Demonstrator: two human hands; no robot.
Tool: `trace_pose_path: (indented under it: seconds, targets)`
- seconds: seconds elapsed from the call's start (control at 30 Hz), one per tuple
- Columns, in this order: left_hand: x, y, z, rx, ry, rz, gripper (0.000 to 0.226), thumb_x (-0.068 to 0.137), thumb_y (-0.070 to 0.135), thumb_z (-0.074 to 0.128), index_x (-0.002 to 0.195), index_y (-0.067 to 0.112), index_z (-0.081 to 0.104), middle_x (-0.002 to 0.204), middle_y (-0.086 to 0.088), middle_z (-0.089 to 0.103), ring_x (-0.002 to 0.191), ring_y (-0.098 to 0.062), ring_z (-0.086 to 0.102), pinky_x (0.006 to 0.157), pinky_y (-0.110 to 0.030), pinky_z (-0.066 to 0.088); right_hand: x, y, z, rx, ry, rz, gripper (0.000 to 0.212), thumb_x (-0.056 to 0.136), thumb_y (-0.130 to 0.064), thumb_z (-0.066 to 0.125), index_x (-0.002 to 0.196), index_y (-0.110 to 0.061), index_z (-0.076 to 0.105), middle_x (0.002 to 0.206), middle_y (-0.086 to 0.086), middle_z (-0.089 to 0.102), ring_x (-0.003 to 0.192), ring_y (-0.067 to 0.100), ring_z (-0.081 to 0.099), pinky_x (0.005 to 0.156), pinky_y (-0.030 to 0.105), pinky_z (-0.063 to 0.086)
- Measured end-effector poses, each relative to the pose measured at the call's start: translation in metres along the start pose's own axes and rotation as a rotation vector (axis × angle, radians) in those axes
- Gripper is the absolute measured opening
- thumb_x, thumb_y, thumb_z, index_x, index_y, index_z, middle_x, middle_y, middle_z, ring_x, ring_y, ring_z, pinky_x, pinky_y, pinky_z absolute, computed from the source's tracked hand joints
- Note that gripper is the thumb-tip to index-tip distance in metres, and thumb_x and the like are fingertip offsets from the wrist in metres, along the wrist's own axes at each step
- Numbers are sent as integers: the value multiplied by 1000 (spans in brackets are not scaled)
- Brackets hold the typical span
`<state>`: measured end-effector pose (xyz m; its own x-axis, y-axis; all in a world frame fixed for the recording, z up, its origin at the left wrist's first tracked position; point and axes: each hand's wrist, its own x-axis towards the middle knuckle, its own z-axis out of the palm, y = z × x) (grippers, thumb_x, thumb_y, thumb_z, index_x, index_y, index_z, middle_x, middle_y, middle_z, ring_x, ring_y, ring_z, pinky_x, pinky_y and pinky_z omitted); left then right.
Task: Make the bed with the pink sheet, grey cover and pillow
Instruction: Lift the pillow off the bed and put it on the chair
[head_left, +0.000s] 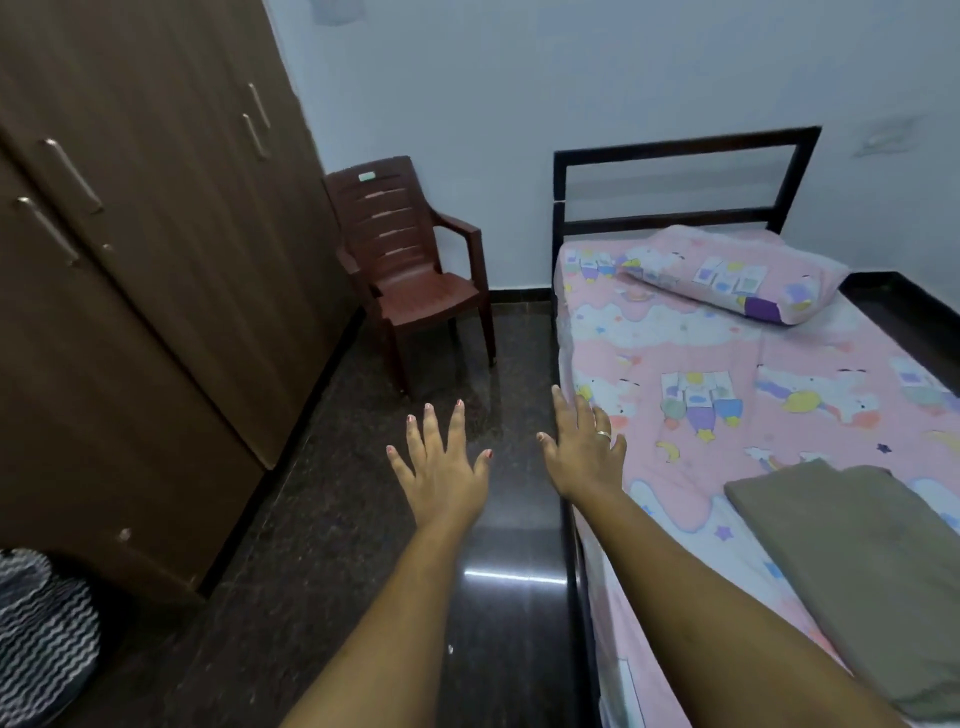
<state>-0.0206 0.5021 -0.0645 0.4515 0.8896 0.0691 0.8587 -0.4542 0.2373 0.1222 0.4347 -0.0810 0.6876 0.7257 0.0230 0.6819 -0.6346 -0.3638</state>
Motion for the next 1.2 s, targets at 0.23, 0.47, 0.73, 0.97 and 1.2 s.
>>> trace_pose_path:
  seconds: [0.23, 0.47, 0.73, 0.97, 1.2]
  targets:
    - [99, 36, 15, -34, -58, 75, 70, 96, 53, 36, 149, 36, -7, 159, -1, -14, 145, -24, -19, 113, -53, -12, 93, 0, -9, 4, 37, 68, 62, 100, -45, 33, 151, -36, 0, 160, -2, 6, 146, 26, 8, 113, 53, 15]
    - [245, 43, 41, -25, -78, 151, 70, 96, 52, 37, 149, 37, -6, 159, -1, -13, 145, -24, -18, 113, -53, -11, 215, 0, 17, -7, 20, 185, 62, 100, -42, 35, 152, -35, 2, 159, 0, 7, 145, 27, 8, 113, 52, 18]
    - [414, 26, 60, 42, -152, 236, 71, 96, 52, 37, 149, 36, -6, 159, -2, -11, 145, -24, -17, 113, -54, -10, 358, -50, 56, 67, -13, 274, 64, 98, -43, 38, 151, -34, 3, 158, 0, 11, 143, 25, 12, 111, 52, 21]
    - [527, 81, 84, 8, -186, 336, 71, 95, 51, 40, 150, 36, -3, 159, -2, -9, 145, -24, -16, 113, -54, -9, 476, -24, 49, 46, 21, 352, 63, 98, -41, 39, 151, -34, 7, 158, 0, 11, 144, 27, 11, 112, 51, 21]
    - [662, 166, 134, 24, -264, 357, 72, 94, 51, 42, 150, 36, 0, 159, -1, -10, 145, -24, -17, 113, -53, -11, 625, 31, 59, 44, -21, 397, 62, 99, -42, 37, 151, -35, 5, 157, 1, 12, 143, 27, 13, 111, 50, 22]
